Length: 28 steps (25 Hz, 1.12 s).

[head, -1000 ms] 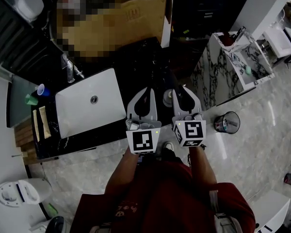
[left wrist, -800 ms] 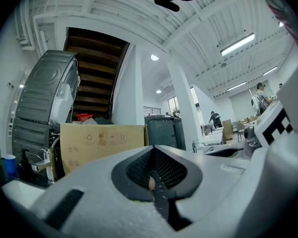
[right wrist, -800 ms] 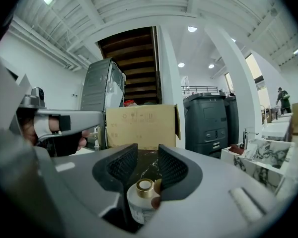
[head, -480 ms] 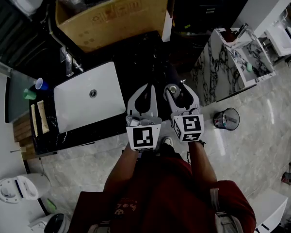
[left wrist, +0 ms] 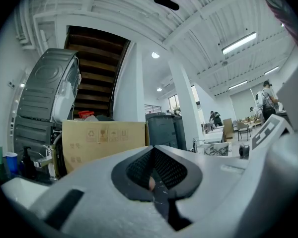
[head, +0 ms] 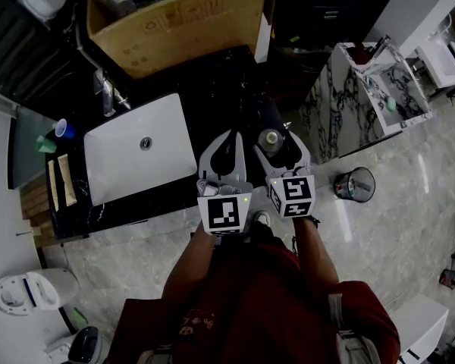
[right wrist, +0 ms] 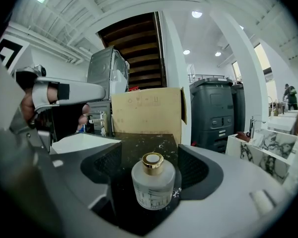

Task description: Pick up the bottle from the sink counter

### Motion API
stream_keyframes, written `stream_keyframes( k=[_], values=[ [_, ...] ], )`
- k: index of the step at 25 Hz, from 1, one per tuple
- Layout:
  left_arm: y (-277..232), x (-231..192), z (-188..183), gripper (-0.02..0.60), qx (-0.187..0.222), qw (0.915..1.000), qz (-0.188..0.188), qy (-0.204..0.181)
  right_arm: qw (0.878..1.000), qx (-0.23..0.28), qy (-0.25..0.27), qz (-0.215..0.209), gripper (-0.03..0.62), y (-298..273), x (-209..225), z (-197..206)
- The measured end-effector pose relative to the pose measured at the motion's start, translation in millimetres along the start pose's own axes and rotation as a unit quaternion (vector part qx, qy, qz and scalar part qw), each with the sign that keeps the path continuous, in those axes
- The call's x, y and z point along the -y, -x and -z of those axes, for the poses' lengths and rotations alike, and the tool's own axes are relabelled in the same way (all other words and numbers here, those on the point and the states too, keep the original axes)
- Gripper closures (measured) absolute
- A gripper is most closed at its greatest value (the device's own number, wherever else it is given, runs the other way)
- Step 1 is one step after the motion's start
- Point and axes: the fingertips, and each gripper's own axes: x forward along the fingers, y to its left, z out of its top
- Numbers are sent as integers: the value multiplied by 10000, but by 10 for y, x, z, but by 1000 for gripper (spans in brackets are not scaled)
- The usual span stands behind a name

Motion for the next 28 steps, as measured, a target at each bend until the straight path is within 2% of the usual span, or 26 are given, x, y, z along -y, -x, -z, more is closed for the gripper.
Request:
stream_keyframes(
  k=[7, 11, 17, 21, 28],
  values=[
    [33, -3, 150, 581, -341, 9994, 18, -80, 9996, -263, -56, -57, 210, -69, -3, 202],
    [24, -23, 128, 581, -219, 9997, -30, -58, 9992, -373, -96, -72, 190, -129, 8, 267],
    [36, -68, 201, 581, -381, 9992, -83, -12, 9984, -529, -161, -69, 181, -215, 36, 357],
    [23, -102, 191, 581, -292, 9995, -142, -20, 9977, -646, -175, -70, 178, -271, 55, 436],
    [-2, -132, 226, 581, -385, 9991, -160, -5, 9970, -733, -251, -83, 177, -340, 72, 475]
  ],
)
